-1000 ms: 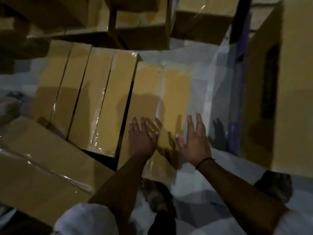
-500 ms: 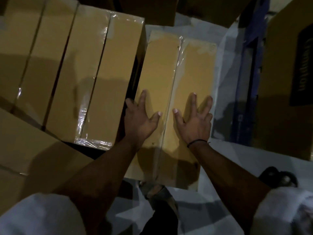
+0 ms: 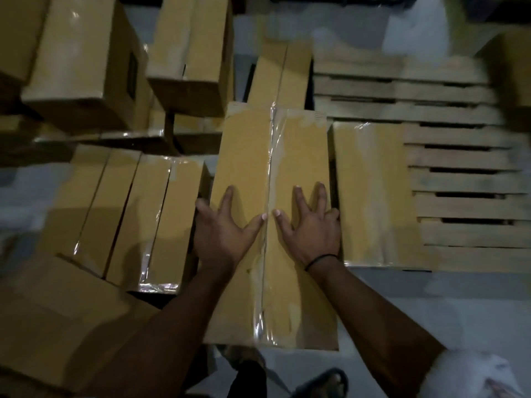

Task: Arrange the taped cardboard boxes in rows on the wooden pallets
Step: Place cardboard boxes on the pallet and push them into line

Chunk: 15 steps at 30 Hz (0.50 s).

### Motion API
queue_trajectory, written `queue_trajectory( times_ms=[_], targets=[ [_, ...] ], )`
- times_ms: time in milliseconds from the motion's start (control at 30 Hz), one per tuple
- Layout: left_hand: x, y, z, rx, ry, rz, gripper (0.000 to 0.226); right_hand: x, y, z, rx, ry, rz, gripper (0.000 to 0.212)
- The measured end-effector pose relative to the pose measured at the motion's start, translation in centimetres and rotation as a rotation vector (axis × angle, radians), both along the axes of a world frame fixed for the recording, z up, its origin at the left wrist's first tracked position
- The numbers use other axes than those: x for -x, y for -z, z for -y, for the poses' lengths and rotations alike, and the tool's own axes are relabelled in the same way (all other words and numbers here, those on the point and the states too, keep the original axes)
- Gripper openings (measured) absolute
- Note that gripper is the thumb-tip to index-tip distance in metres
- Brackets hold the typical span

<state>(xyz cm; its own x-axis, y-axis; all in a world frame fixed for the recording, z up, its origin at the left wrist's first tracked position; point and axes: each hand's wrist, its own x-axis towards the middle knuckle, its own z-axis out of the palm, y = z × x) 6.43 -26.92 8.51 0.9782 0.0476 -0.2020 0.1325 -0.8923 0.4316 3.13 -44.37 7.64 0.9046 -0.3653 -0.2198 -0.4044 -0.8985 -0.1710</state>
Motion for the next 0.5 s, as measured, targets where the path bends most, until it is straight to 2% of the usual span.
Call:
queue_trajectory(
  times_ms=[300,500],
  targets=[
    [8.4,-19.1,14.8,-0.091,0.157,0.104,0.115,10.7,-18.0,13.9,-0.017,0.136,0.144,0.08],
    [17.0,-24.3,26.1,-0.066,0.273,0.111,0.114,20.7,-23.5,24.9,0.035,0.216,0.153,0.083]
  ],
)
